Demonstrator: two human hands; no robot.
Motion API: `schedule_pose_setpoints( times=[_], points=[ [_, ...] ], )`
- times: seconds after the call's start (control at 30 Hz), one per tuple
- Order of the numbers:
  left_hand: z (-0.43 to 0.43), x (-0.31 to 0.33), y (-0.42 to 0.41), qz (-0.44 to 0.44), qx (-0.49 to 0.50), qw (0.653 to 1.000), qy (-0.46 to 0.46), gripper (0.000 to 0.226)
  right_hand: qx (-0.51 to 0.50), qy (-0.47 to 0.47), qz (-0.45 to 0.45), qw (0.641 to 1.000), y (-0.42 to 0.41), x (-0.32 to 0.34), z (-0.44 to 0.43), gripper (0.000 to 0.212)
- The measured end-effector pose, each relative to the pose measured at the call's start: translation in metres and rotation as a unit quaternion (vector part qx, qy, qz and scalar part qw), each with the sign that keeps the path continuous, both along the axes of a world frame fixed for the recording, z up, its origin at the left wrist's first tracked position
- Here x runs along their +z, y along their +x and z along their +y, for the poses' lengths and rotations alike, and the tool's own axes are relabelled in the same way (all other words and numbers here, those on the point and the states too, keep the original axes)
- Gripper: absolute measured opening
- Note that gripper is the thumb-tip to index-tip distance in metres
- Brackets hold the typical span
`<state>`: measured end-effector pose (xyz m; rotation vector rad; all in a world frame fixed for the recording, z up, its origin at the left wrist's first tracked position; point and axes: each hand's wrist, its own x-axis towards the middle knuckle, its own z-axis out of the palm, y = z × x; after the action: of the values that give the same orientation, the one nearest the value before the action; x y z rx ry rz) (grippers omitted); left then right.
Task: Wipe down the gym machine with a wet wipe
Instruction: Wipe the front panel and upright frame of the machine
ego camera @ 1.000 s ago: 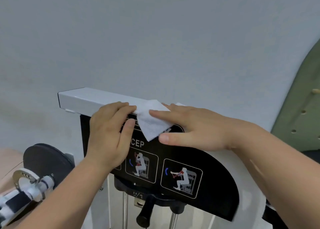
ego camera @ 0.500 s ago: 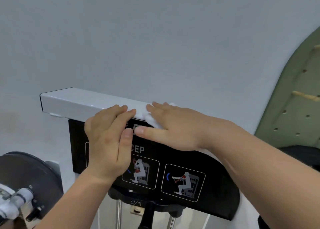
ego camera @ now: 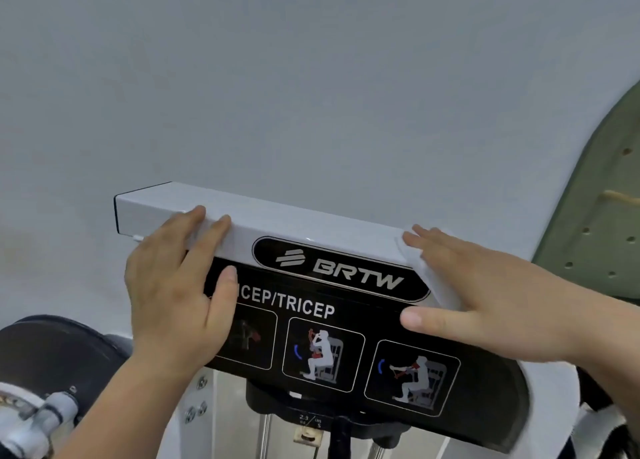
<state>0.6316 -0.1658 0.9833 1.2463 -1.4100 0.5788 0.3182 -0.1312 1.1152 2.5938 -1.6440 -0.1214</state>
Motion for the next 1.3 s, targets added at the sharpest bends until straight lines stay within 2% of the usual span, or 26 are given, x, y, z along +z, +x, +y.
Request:
schedule_pose_setpoints(
  times=[0.1,0.2,0.27,0.43,0.53,0.63,0.8,0.87,0.93,1.07,1.17,1.3],
  points=[
    [-0.004,-0.003,0.002,0.006,-0.014,1.0,-0.01,0.057,0.053,0.013,0.007,0.999,0.052,0.01,-0.013,0.117],
    [-0.004,-0.004,0.008,0.032,0.013,0.999,0.007,0.06,0.116,0.003,-0.006,0.993,0.115,0.016,-0.028,0.106],
    [-0.005,-0.003,0.016,0.06,0.02,0.998,0.031,0.061,0.148,-0.015,-0.01,0.989,0.141,0.012,-0.035,0.109],
    [-0.011,-0.008,0.033,0.042,-0.023,0.998,0.036,0.062,0.102,-0.039,-0.001,0.994,0.114,-0.004,-0.022,0.126],
    [-0.013,-0.012,0.033,0.046,-0.031,0.997,0.051,0.065,0.029,-0.021,0.016,0.999,0.08,-0.004,-0.009,0.131],
    [-0.014,-0.015,0.033,0.047,-0.026,0.996,0.066,0.07,0.021,0.009,0.035,0.999,0.082,0.007,-0.009,0.13],
    [-0.016,-0.028,0.036,0.031,-0.001,0.997,0.075,0.08,0.123,0.074,-0.013,0.99,0.161,0.024,-0.04,0.126],
    [-0.014,-0.035,0.041,0.06,0.029,0.995,0.073,0.079,0.156,0.089,-0.02,0.983,0.201,0.024,-0.06,0.128],
    [-0.011,-0.042,0.046,0.116,0.027,0.987,0.106,0.08,0.183,0.089,-0.017,0.979,0.237,0.02,-0.075,0.126],
    [-0.011,-0.052,0.043,0.117,-0.016,0.982,0.145,0.085,0.216,0.047,-0.02,0.975,0.279,0.015,-0.082,0.12],
    [-0.011,-0.05,0.045,0.116,-0.022,0.984,0.13,0.082,0.218,0.007,-0.024,0.976,0.275,0.009,-0.071,0.119],
    [-0.011,-0.057,0.057,0.08,-0.024,0.986,0.144,0.082,0.17,-0.019,0.022,0.985,0.22,0.004,-0.057,0.137]
  ],
)
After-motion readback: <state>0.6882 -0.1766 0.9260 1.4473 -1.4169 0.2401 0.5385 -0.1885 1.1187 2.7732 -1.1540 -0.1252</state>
